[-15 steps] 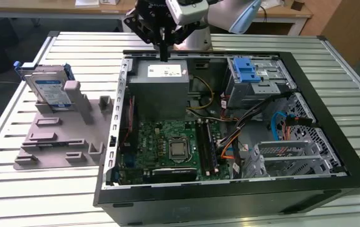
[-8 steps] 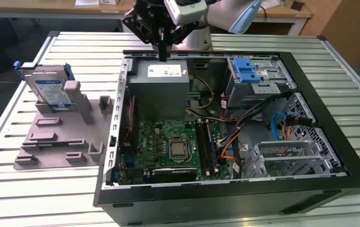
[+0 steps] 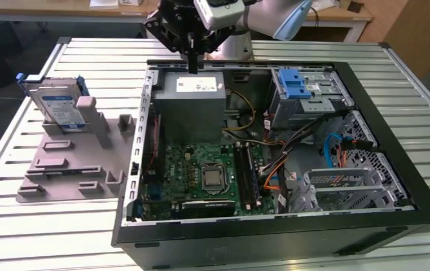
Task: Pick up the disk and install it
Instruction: 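Reach for the disk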
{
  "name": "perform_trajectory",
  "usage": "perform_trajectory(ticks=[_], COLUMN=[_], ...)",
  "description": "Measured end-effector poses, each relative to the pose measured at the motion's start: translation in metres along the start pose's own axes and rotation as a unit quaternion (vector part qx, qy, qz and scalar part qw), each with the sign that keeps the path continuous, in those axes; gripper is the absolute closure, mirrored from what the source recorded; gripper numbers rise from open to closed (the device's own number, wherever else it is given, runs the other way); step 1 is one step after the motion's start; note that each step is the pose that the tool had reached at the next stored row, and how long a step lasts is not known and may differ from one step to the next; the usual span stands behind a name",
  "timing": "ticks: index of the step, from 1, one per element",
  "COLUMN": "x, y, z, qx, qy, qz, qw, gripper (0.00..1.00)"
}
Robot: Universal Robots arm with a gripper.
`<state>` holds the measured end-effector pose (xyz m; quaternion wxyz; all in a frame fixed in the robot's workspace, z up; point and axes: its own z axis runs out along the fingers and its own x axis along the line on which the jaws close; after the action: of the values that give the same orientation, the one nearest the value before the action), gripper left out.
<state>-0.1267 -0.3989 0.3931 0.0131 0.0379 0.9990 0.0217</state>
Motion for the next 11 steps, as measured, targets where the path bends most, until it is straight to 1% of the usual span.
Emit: perform_trajectory(ticks=[6, 11], x=[0.0011, 0.0037], y=[-0.0001, -0.0003], z=[0.0003, 0.0005], qx=[0.0, 0.0], qy=[0.0, 0.0], qz=[0.0, 0.0], qw=[1.0, 1.0], gripper=[0.89, 0.89])
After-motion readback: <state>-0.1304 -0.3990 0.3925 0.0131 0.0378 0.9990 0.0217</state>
